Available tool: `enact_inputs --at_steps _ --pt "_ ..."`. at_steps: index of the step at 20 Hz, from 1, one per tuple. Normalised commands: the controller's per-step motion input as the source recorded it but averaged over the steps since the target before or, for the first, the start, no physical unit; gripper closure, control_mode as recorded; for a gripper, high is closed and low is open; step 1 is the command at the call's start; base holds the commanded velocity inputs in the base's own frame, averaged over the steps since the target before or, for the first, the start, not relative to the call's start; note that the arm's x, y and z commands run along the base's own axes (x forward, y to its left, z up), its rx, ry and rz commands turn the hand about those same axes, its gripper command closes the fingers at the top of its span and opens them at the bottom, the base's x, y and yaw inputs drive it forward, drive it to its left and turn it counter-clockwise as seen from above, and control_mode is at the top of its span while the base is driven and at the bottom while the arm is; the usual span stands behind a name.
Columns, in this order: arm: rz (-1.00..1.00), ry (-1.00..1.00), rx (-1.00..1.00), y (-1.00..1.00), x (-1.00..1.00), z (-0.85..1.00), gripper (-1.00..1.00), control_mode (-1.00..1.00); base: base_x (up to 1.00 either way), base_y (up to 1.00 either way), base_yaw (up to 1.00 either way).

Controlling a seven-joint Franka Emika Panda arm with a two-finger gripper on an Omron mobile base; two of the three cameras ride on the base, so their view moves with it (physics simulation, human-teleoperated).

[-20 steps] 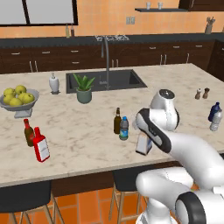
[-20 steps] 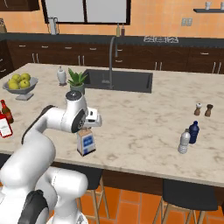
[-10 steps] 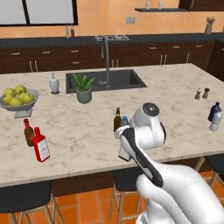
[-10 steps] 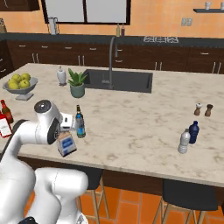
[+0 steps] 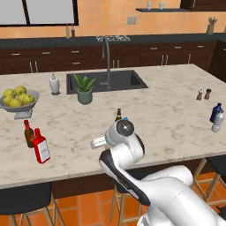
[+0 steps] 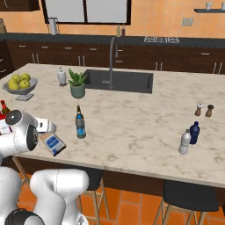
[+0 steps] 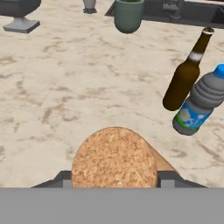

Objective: Move the plastic bottles in the middle to the plastics group, and the glass bottles in the middle to the glass group.

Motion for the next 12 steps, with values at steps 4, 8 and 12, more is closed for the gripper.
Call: enact_inputs --at_steps 4,8,12 --pt "0.0 0.0 0.0 1.0 0.11 0.23 1.0 -1.0 0.0 0.0 0.0" --pt "0.0 0.08 0.11 0.83 0.04 0.31 1.0 -1.0 0.0 0.0 0.0" --pt "0.0 0.21 0.18 0.72 0.04 0.34 1.0 -1.0 0.0 0.0 0.0"
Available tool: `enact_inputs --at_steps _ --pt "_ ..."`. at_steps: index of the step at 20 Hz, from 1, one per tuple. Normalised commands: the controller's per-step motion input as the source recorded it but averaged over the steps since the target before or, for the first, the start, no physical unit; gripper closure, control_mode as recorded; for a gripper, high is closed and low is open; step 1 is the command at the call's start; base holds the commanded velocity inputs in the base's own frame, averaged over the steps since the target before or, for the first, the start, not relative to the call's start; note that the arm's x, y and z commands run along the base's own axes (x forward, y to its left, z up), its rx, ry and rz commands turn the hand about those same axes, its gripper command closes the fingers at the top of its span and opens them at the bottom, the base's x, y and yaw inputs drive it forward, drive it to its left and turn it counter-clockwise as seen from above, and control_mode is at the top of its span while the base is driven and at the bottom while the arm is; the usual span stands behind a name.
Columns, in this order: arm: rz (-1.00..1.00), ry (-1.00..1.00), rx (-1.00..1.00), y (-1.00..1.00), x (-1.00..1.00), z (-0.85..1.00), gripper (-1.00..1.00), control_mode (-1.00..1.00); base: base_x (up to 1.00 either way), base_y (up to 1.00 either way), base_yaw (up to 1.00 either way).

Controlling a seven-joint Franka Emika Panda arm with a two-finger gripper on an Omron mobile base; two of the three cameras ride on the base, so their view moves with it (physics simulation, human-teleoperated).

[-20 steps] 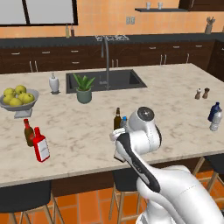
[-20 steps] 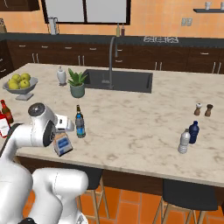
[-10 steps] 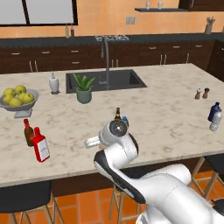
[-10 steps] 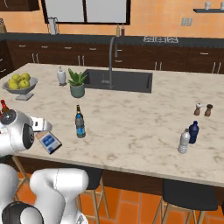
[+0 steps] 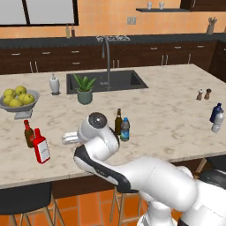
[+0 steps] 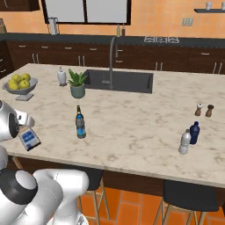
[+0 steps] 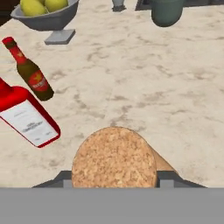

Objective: Move the plastic bottles in the middle to the plastics group, and the glass bottles in the middle to the glass group.

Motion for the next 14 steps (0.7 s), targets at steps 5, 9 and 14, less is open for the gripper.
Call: enact_inputs --at_steps 5,9,14 --pt "0.0 0.06 0.15 0.47 0.26 0.05 1.0 -1.0 0.0 0.0 0.0" --pt "0.0 0.0 0.09 0.37 0.4 -0.02 1.0 -1.0 0.0 0.0 0.0" --pt "0.0 0.0 0.1 0.32 0.33 -0.22 1.0 -1.0 0.0 0.0 0.0"
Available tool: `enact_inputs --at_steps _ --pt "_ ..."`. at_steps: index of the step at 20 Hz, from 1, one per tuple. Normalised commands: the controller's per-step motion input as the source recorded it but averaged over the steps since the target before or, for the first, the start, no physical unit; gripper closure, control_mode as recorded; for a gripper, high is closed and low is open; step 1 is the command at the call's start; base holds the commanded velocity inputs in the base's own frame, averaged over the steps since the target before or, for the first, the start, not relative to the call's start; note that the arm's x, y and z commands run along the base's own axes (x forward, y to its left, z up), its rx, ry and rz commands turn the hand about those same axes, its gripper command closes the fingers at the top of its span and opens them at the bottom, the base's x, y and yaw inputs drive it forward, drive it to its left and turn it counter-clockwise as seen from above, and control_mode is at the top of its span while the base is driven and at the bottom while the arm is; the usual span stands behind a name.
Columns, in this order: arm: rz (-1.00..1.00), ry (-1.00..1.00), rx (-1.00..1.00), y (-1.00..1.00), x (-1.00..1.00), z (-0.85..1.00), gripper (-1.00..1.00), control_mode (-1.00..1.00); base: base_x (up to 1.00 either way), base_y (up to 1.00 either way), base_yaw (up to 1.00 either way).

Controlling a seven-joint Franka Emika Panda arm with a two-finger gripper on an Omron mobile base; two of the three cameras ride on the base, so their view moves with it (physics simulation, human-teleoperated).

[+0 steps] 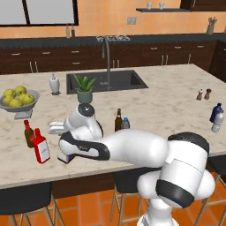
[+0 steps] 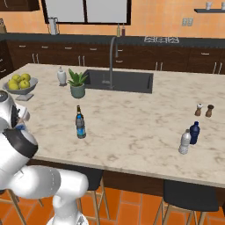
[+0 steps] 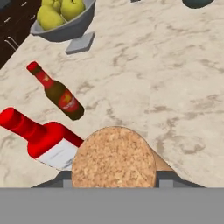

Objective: Move the plastic bottles in the middle to the plastics group, and the glass bottles in the middle to the glass group.

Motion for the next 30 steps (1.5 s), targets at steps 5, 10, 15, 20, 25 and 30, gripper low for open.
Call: enact_inputs --at_steps 5,10,15,20,25,30 --pt "0.0 0.07 0.02 0.06 0.22 -0.39 1.0 -1.0 0.0 0.0 0.0" --pt "0.0 0.02 0.0 0.04 0.13 -0.42 1.0 -1.0 0.0 0.0 0.0" --pt "0.0 0.0 0.0 0.07 0.1 -0.21 -1.0 -1.0 0.0 0.0 0.0" --pt "0.0 0.04 0.0 0.0 0.0 0.14 -1.0 -1.0 0.0 0.0 0.0" --pt "0.0 0.01 0.0 -0.03 -0.02 0.24 -1.0 -1.0 0.0 0.0 0.0" --pt "0.0 0.06 0.0 -0.22 -0.03 0.28 -1.0 -1.0 0.0 0.0 0.0"
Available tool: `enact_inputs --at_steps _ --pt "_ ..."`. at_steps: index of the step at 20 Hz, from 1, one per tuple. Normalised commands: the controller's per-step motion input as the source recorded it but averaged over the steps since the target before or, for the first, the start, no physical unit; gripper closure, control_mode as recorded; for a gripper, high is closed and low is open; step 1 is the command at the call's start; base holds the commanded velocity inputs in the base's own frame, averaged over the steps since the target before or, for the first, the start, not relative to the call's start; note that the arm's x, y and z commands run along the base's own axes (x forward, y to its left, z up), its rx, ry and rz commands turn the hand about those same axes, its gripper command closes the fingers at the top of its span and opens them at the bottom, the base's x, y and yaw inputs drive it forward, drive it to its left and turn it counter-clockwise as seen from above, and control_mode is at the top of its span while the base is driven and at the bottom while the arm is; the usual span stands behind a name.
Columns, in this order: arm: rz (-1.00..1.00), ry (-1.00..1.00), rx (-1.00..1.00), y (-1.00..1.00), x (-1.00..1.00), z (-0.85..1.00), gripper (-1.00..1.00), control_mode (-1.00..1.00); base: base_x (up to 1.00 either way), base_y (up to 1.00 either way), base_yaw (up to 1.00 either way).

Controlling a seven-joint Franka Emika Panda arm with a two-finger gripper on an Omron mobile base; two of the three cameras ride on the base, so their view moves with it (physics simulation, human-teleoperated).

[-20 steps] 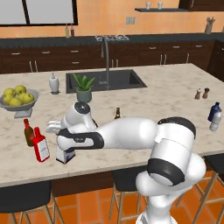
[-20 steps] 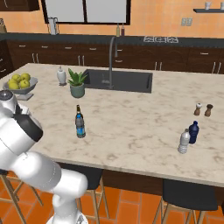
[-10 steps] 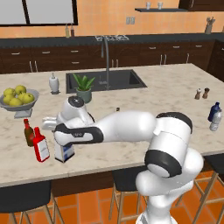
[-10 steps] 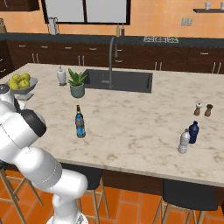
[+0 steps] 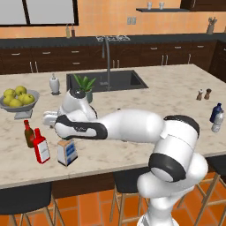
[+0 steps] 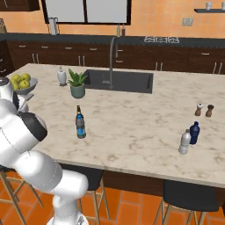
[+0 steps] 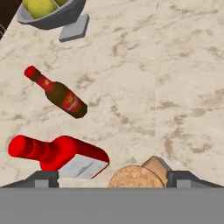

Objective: Move the plastic bottles in the middle to the plastics group, and the glass bottles in the middle to the glass group.

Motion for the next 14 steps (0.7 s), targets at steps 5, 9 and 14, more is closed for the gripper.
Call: enact_inputs --at_steps 5,9,14 --pt "0.0 0.06 0.0 -0.65 -0.32 0.26 -1.0 -1.0 0.0 0.0 0.0" --pt "0.0 0.0 0.0 -0.87 -0.42 0.04 -1.0 -1.0 0.0 0.0 0.0" --pt "0.0 0.0 0.0 -0.99 -0.5 0.0 -1.0 -1.0 0.0 0.0 0.0"
